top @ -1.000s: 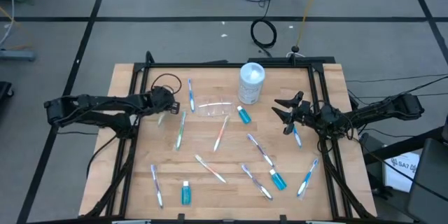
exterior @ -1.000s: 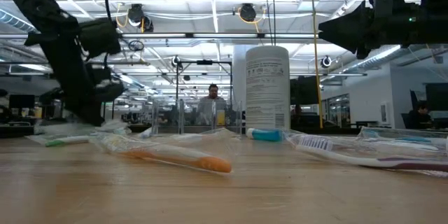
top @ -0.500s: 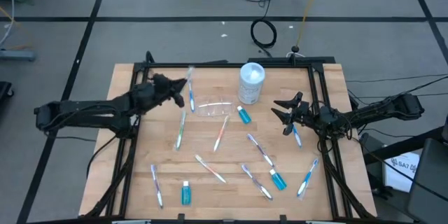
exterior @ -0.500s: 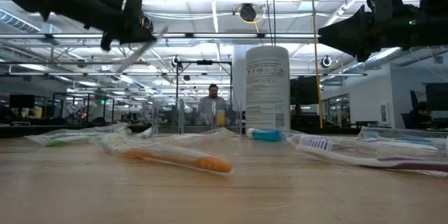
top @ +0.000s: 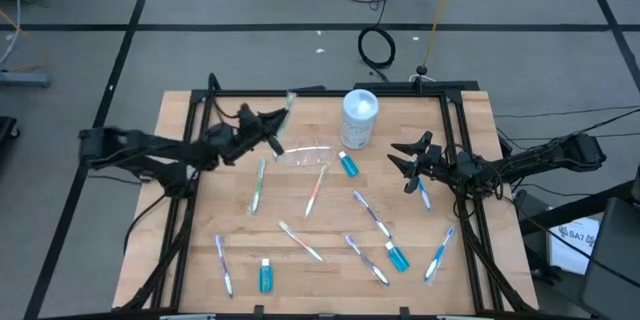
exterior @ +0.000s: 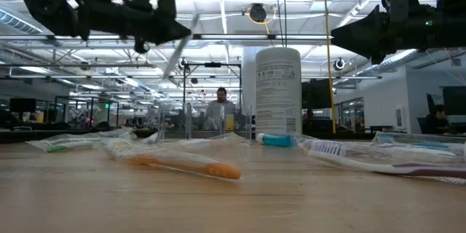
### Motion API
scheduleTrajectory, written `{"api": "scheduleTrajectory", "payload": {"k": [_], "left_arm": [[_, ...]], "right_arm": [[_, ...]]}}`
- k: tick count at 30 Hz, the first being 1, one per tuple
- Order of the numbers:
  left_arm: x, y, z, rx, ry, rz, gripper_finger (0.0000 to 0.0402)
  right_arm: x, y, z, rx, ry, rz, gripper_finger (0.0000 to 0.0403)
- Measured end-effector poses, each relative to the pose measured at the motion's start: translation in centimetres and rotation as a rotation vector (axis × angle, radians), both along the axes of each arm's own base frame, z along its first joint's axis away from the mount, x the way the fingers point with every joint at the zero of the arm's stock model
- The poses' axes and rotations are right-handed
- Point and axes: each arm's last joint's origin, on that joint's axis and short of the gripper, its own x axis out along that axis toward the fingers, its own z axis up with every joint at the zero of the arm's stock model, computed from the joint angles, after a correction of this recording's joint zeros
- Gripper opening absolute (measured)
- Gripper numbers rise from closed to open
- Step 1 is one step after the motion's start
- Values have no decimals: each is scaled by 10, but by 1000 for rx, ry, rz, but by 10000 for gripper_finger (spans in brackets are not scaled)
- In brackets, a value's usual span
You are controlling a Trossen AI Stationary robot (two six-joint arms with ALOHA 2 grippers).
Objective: Pick & Place toothbrushing station
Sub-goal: Put the left green toothbrush into the transparent organizer
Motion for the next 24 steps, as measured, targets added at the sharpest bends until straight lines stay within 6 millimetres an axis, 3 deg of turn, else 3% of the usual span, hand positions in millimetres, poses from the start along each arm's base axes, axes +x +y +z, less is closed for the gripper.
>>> {"api": "scheduleTrajectory", "payload": {"k": [9, 15, 24], "left_arm": [[25, 2, -47, 0, -93, 13, 9], [30, -2, -79, -44, 6, 134, 5], [34, -14, -89, -43, 60, 116, 36]], "right_arm": [[0, 0, 0, 2, -1, 0, 155], [0, 0, -1, 2, 12, 0, 155], [1, 0, -5, 48, 36, 6, 155]]}}
